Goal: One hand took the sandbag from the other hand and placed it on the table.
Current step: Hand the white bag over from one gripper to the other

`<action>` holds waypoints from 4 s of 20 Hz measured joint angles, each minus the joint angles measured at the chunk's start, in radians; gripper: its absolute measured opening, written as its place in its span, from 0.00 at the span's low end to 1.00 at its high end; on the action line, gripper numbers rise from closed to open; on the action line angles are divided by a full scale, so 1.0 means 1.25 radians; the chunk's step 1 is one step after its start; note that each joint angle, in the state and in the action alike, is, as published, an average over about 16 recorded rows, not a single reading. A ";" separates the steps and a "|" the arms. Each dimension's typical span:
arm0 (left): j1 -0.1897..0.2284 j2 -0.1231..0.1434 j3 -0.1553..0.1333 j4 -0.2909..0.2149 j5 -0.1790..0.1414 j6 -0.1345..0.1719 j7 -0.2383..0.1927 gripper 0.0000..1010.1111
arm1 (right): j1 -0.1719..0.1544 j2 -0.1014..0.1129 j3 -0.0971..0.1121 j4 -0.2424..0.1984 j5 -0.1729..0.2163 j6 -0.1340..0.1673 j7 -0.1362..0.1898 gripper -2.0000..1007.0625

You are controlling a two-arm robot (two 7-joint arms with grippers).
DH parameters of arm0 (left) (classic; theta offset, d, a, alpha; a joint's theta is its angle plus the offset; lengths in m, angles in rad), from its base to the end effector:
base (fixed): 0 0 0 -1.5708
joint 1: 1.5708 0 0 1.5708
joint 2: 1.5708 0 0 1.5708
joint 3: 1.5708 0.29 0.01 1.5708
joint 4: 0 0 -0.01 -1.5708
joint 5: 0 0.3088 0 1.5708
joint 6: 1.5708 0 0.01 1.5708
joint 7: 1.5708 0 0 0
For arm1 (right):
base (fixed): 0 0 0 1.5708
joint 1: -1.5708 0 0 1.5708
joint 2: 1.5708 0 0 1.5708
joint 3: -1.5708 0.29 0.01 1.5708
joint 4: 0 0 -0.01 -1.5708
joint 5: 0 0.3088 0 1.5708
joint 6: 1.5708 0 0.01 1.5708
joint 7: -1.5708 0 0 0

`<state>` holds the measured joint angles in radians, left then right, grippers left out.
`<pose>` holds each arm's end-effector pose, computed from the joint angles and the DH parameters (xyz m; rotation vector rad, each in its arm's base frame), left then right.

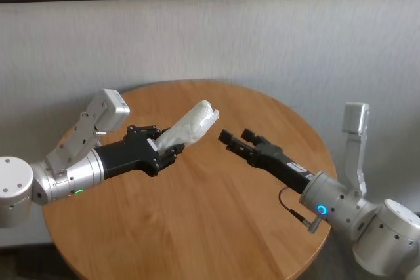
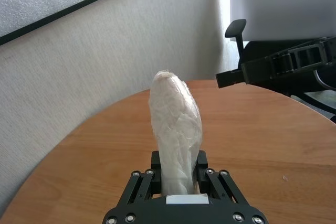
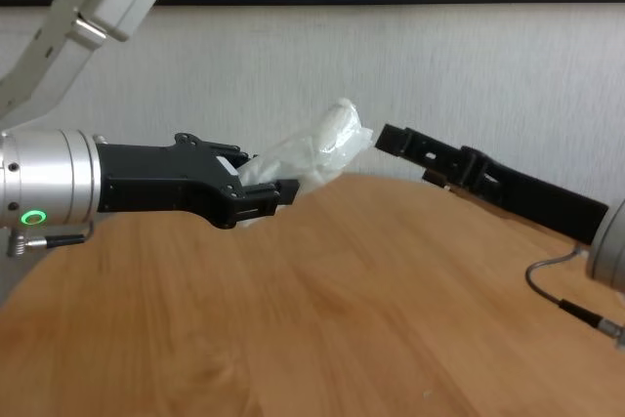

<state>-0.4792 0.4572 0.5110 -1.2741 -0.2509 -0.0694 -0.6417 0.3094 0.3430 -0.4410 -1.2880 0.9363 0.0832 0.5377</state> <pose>0.4349 0.0363 -0.2464 0.2708 -0.2368 0.6096 0.3948 -0.0044 -0.3058 0.2787 0.4745 -0.7249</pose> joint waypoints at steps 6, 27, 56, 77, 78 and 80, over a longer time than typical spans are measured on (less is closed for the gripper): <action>0.000 0.000 0.000 0.000 0.000 0.000 0.000 0.40 | 0.038 -0.018 -0.019 0.052 0.019 0.001 0.036 0.99; 0.000 0.000 0.000 0.000 0.000 0.000 0.000 0.40 | 0.135 -0.078 -0.061 0.188 0.055 0.008 0.088 0.99; 0.000 0.000 0.000 0.000 0.000 0.000 0.000 0.40 | 0.174 -0.104 -0.083 0.241 0.047 0.035 0.088 0.74; 0.000 0.000 0.000 0.000 0.000 0.000 0.000 0.43 | 0.172 -0.103 -0.081 0.237 0.047 0.032 0.088 0.57; 0.000 0.000 0.000 0.000 0.000 0.000 0.000 0.44 | 0.172 -0.103 -0.081 0.237 0.047 0.032 0.088 0.57; 0.000 0.000 0.000 0.000 0.000 0.000 0.000 0.47 | 0.172 -0.103 -0.081 0.237 0.047 0.032 0.088 0.57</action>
<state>-0.4792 0.4572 0.5110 -1.2743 -0.2509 -0.0694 -0.6416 0.5238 0.2140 -0.5422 -0.9915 0.9951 0.1228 0.6477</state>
